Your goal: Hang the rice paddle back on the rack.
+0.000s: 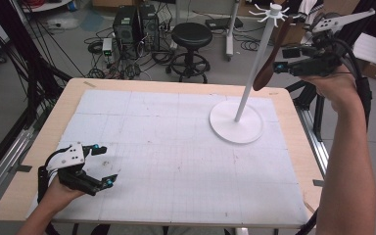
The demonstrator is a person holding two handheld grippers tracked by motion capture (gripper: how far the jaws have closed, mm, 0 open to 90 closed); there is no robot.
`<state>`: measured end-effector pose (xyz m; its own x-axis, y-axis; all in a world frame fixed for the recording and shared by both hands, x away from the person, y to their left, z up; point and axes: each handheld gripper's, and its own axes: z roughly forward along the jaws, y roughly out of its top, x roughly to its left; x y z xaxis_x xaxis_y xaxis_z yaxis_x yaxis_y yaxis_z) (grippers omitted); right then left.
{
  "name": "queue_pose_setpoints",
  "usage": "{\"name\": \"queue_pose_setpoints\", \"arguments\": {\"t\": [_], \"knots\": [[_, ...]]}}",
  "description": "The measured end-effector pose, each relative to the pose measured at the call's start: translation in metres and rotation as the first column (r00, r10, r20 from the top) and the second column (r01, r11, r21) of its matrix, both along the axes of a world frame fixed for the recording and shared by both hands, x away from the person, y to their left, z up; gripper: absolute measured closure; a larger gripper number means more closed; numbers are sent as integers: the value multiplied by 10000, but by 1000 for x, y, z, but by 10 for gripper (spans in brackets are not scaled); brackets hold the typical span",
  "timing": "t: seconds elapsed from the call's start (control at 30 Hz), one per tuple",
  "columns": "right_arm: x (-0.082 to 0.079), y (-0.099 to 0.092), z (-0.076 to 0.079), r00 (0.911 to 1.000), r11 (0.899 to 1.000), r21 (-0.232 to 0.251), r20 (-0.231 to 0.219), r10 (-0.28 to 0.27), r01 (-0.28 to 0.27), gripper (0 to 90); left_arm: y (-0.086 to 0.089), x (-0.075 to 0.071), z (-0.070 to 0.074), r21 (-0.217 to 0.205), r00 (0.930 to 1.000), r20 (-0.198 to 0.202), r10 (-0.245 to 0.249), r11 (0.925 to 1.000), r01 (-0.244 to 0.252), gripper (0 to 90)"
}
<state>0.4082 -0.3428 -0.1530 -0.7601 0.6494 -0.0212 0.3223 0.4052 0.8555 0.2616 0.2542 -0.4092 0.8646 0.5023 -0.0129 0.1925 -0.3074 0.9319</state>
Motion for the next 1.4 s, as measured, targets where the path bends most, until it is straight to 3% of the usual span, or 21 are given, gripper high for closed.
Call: {"name": "queue_pose_setpoints", "arguments": {"t": [0.13, 0.27, 0.4, 0.53, 0.67, 1.07, 1.4], "knots": [[-4, -1, -4, 9999, 9999, 109, 13, 134, -134, 183, 0, 0, 0, 2, 10000, -34, 5, 10000, -5, 17], [-9, 2, -6, 10000, 10000, 22, 96, 13, -13, 103, 0, 0, 0, -4, 10000, -26, -9, 10000, 9, 17], [-16, 4, -8, 9995, 9996, 284, 313, -67, 59, 22, 0, 1, 0, -21, 10000, -52, 28, 10000, -29, 17], [-23, 7, -14, 9991, 9994, 347, 428, 5, -20, 19, 0, 1, 0, -8, 10000, -41, 44, 10000, -44, 17], [-31, 17, -20, 9979, 9987, 281, 494, 416, -430, 20, 0, 2, -1, 16, 10000, -47, 70, 10000, -70, 17], [-55, 40, -32, 9878, 9912, 383, 956, 1227, -1269, 20, 2, 2, 1, -85, 9997, -58, 233, 9997, -233, 17], [-65, 51, -50, 9874, 9906, 373, 932, 1278, -1318, 20, 4, 1, 3, -99, 9995, -123, 305, 9995, -307, 17]]}}
